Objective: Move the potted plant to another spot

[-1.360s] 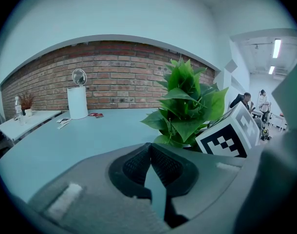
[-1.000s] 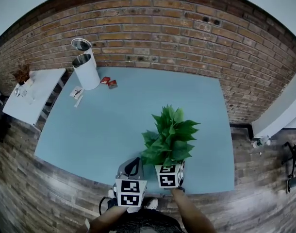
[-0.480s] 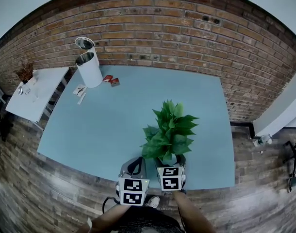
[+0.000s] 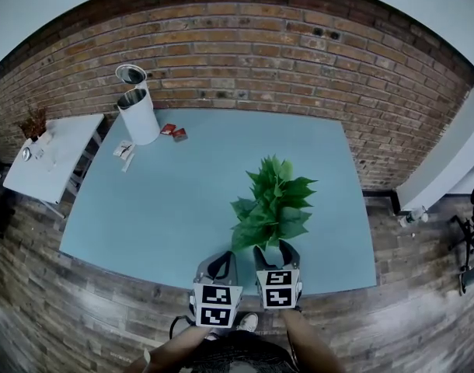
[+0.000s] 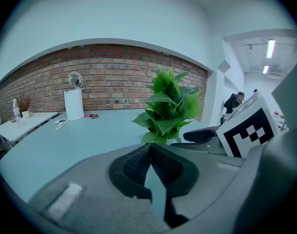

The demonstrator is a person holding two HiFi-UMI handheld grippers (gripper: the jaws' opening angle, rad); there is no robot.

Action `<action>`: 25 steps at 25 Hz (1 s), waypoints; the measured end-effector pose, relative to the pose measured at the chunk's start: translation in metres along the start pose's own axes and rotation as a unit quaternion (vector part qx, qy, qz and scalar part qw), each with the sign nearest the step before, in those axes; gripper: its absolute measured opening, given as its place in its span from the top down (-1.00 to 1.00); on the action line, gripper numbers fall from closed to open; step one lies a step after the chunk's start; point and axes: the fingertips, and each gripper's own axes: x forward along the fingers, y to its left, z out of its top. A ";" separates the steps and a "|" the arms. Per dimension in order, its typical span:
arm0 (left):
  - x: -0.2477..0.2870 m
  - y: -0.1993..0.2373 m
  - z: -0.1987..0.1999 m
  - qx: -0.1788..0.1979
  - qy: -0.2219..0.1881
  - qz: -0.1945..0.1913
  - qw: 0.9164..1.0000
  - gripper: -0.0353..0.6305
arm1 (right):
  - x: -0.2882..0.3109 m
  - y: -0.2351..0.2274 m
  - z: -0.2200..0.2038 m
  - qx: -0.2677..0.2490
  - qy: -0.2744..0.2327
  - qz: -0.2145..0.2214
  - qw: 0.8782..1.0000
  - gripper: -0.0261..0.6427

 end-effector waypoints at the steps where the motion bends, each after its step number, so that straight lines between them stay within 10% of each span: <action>1: -0.002 0.001 0.000 0.001 -0.002 -0.002 1.000 0.90 | -0.002 0.000 0.000 -0.001 -0.003 -0.004 1.000 0.14; 25: -0.044 -0.017 -0.007 -0.006 -0.017 -0.077 0.997 0.89 | -0.081 0.056 0.028 0.019 -0.048 0.004 0.999 0.75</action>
